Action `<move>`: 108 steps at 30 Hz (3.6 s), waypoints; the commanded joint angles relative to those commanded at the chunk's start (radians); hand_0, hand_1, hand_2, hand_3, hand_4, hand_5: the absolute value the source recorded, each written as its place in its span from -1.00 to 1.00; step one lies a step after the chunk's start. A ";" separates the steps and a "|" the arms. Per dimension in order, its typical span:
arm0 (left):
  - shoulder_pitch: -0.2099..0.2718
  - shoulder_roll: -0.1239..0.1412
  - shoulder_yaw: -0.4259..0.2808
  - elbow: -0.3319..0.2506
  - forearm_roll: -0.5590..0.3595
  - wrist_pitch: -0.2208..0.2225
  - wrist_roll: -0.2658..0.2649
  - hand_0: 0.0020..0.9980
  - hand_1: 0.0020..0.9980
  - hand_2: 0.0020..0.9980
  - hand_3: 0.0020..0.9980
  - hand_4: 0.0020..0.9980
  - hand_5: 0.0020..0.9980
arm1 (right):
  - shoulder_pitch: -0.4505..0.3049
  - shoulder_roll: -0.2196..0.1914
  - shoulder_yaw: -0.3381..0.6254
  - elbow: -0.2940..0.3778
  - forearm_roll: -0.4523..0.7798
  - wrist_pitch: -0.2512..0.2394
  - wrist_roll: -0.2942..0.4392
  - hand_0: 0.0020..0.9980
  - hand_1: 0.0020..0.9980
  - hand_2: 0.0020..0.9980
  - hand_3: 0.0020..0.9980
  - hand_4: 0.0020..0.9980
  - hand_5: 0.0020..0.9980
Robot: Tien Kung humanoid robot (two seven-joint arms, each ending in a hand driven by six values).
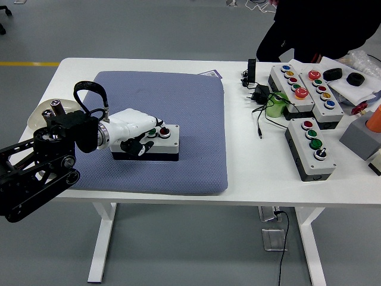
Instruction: Pick up the button,place it on the desk,press the button,press the button
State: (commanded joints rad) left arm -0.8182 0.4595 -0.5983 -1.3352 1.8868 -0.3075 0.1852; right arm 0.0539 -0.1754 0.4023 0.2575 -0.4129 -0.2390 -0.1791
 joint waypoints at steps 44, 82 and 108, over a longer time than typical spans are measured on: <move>0.041 0.028 -0.160 0.018 -0.014 -0.096 -0.037 -0.96 -0.97 -0.82 0.47 0.02 -1.00 | -0.007 0.002 -0.006 -0.003 0.010 0.003 0.002 0.58 0.53 0.54 0.23 -0.53 -0.63; 0.060 0.036 -0.331 -0.058 -0.155 0.046 -0.065 -0.97 -1.00 -0.88 0.43 0.15 -1.00 | -0.001 0.000 -0.001 -0.002 0.004 0.003 0.001 0.58 0.52 0.54 0.23 -0.53 -0.63; 0.194 0.024 -0.504 0.326 -1.195 0.368 -0.177 0.68 0.76 0.82 0.82 0.52 1.00 | -0.015 0.012 0.017 -0.009 0.012 0.000 0.002 0.58 0.52 0.54 0.23 -0.53 -0.63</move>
State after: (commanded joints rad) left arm -0.6243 0.4830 -1.1027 -1.0091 0.6916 0.0600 0.0083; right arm 0.0390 -0.1636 0.4197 0.2484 -0.4011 -0.2386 -0.1774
